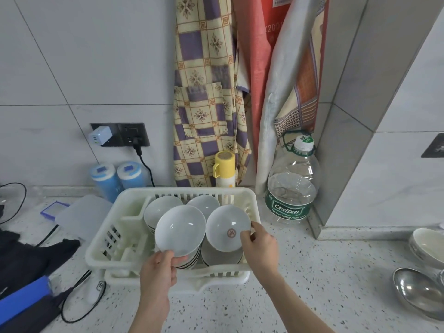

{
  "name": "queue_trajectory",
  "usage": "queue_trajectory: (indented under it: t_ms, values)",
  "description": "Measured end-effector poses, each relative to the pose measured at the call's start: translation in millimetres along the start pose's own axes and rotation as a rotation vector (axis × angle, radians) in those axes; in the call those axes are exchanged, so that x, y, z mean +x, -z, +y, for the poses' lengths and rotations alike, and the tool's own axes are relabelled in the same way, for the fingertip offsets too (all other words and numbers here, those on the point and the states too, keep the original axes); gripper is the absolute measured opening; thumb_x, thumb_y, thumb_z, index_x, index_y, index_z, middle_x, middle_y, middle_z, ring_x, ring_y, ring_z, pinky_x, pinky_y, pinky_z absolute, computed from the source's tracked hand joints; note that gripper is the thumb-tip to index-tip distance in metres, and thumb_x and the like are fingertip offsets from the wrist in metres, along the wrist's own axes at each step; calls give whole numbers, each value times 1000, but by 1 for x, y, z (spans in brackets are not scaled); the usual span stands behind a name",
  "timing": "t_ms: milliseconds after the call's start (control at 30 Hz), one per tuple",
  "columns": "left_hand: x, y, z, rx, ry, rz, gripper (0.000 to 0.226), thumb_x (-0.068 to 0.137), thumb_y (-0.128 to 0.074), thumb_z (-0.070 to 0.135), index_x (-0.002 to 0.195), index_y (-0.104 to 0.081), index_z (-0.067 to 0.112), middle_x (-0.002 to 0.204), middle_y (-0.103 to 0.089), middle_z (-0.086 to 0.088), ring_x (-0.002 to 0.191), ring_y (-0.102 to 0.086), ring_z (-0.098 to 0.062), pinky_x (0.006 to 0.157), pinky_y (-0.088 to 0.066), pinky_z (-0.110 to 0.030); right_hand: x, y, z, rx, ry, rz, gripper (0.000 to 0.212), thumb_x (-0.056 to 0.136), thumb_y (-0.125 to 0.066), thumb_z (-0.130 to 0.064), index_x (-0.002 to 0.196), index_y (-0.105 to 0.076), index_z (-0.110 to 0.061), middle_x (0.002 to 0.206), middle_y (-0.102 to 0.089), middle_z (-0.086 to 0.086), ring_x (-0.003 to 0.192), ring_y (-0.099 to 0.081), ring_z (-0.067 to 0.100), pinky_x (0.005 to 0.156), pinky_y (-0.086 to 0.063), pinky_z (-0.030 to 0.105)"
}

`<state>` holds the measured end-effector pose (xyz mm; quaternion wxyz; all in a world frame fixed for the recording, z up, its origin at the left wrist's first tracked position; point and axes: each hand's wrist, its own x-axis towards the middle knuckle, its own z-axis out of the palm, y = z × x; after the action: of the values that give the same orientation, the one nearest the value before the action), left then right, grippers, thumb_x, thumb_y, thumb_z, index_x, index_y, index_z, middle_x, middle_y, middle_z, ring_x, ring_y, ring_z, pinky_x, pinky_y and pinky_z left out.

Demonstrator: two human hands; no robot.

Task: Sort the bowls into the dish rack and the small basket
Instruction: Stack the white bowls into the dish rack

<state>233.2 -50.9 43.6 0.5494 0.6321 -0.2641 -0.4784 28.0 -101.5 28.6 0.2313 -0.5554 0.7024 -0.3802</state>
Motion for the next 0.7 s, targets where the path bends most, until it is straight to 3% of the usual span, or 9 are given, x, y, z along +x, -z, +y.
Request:
queue_trajectory:
  t_ms: [233,700]
  values:
    - [9,-2,-5,-20,0,-17,11,92,-50,3,89,-60,-1,79,-77,-17,39,-26,-6,37,-24,-16,0,-5,6,-26,65,45,13,88,-54,-16,77,-61,-16,41,-34,-6,38,-27,9,42,-24,19]
    - [14,2,-17,-62,18,-14,13,93,-50,2,94,-62,-5,80,-76,-21,37,-30,-6,34,-25,-16,4,-7,12,-241,144,-35,23,88,-54,-17,66,-47,-14,44,-29,-7,42,-25,16,43,-22,25]
